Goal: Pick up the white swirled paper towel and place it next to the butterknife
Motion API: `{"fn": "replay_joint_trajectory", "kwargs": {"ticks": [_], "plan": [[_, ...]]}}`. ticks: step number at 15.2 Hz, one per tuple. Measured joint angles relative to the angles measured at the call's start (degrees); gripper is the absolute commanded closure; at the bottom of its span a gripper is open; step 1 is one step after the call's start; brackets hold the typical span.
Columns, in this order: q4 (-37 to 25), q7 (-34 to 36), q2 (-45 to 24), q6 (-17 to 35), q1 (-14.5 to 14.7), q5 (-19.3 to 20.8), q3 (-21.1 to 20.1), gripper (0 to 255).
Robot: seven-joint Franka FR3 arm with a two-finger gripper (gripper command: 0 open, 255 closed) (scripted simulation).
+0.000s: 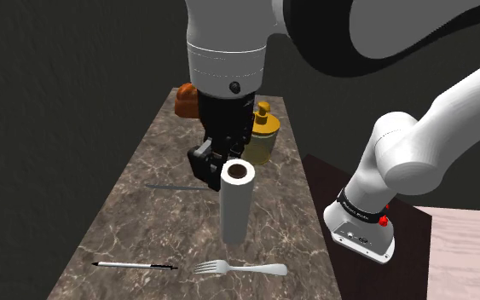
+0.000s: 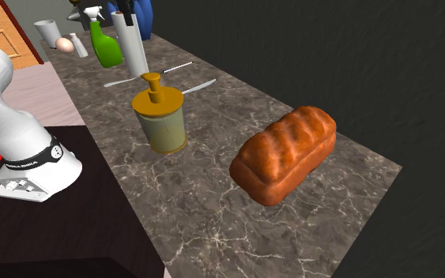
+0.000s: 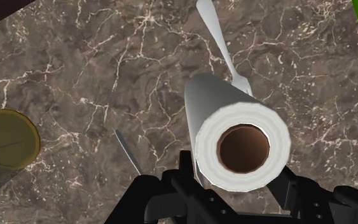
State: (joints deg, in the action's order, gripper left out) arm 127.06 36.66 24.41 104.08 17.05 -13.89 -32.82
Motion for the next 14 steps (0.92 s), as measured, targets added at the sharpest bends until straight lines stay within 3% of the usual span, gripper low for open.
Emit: {"fn": "replay_joint_trajectory", "kwargs": {"ticks": [8,14], "plan": [[5.23,-0.07,-1.21,6.40,0.09,-0.35,-1.26,255],[5.81,-0.05,-1.29,7.08,0.14,-0.42,-1.42,255]]}}
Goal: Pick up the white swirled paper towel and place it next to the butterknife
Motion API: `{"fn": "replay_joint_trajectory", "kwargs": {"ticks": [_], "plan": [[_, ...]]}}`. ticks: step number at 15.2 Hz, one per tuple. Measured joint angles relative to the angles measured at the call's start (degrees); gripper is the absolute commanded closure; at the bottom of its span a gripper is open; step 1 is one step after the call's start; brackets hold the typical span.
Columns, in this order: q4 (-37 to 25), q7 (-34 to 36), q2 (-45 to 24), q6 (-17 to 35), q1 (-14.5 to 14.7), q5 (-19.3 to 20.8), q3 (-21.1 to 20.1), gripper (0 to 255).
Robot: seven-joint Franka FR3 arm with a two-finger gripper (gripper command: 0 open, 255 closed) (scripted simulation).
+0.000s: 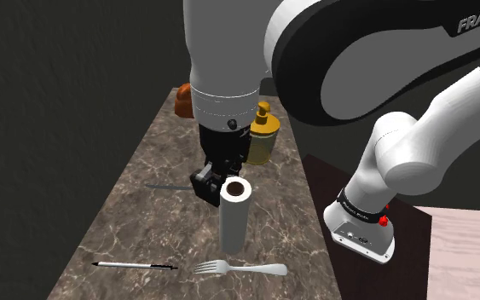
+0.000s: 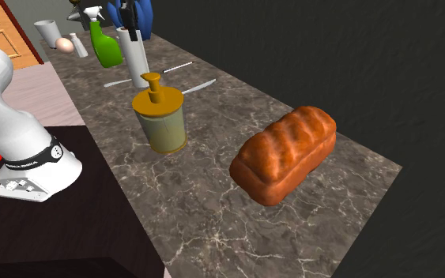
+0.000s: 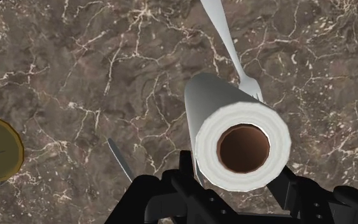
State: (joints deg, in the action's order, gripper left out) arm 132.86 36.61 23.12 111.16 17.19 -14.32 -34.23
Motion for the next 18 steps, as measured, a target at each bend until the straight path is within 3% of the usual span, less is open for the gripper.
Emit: {"fn": "replay_joint_trajectory", "kwargs": {"ticks": [1,7,12,18], "plan": [[0.01,0.00,0.00,0.01,0.00,0.00,0.00,0],[0.01,0.00,0.00,0.01,0.00,0.00,0.00,0],[-5.68,0.09,0.97,-6.55,-0.22,0.51,1.28,0],[-6.33,0.00,1.13,-7.43,-0.26,0.57,1.52,0]]}}
